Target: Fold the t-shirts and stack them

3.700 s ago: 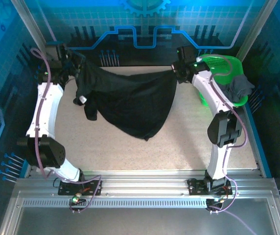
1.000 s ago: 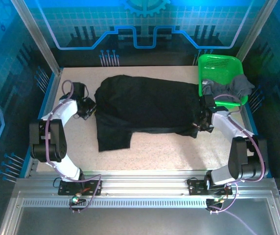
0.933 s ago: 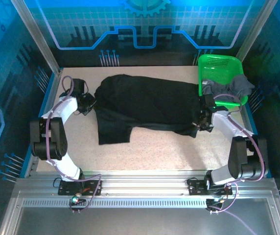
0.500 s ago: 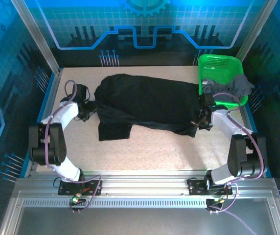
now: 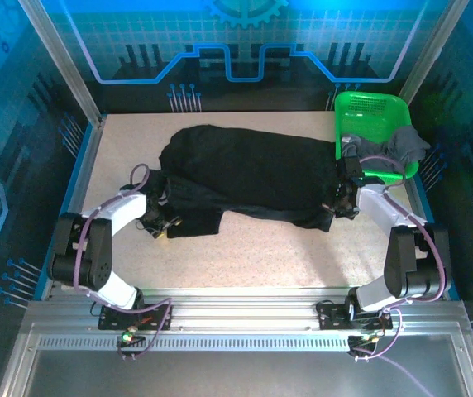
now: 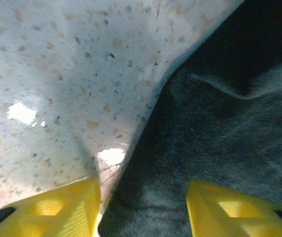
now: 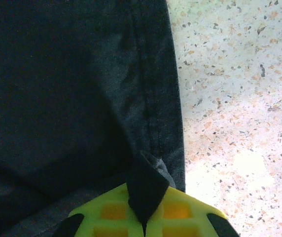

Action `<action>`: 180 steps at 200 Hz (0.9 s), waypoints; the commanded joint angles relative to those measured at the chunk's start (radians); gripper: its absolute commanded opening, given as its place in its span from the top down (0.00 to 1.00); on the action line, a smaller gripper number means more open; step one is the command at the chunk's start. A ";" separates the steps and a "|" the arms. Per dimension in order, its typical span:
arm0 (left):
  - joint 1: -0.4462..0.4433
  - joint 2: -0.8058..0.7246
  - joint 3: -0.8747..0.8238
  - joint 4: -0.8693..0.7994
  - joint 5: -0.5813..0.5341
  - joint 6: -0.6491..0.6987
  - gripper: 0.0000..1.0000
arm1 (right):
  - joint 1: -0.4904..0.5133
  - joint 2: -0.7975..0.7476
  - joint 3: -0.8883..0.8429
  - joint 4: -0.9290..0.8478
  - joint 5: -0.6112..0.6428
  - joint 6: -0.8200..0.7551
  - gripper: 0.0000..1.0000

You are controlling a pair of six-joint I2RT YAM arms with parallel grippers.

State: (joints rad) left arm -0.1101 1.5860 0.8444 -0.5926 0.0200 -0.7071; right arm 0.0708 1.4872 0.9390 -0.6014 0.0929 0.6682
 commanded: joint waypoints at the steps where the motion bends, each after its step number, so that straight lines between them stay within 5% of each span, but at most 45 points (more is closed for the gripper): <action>1: -0.020 0.044 0.033 -0.031 0.005 -0.005 0.52 | -0.015 0.001 0.023 -0.008 -0.016 -0.010 1.00; 22: -0.016 -0.054 0.025 0.003 -0.042 -0.023 0.48 | -0.015 -0.004 0.019 -0.005 -0.022 -0.009 1.00; 54: 0.023 -0.099 0.172 -0.103 -0.087 -0.035 0.56 | -0.018 -0.007 0.018 -0.023 0.005 -0.008 1.00; 68: 0.075 -0.134 0.197 -0.074 -0.101 -0.040 0.46 | -0.019 -0.007 0.018 -0.018 -0.003 -0.009 1.00; 109: 0.227 -0.027 0.218 0.209 0.128 0.004 0.41 | -0.020 0.022 0.040 -0.008 -0.029 -0.010 1.00; 180: 0.241 0.178 0.258 0.345 0.264 -0.020 0.51 | -0.021 0.073 0.080 -0.014 -0.047 -0.004 1.00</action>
State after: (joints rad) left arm 0.1280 1.7451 1.0916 -0.3038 0.2157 -0.7277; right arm 0.0689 1.5475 0.9882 -0.6025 0.0658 0.6682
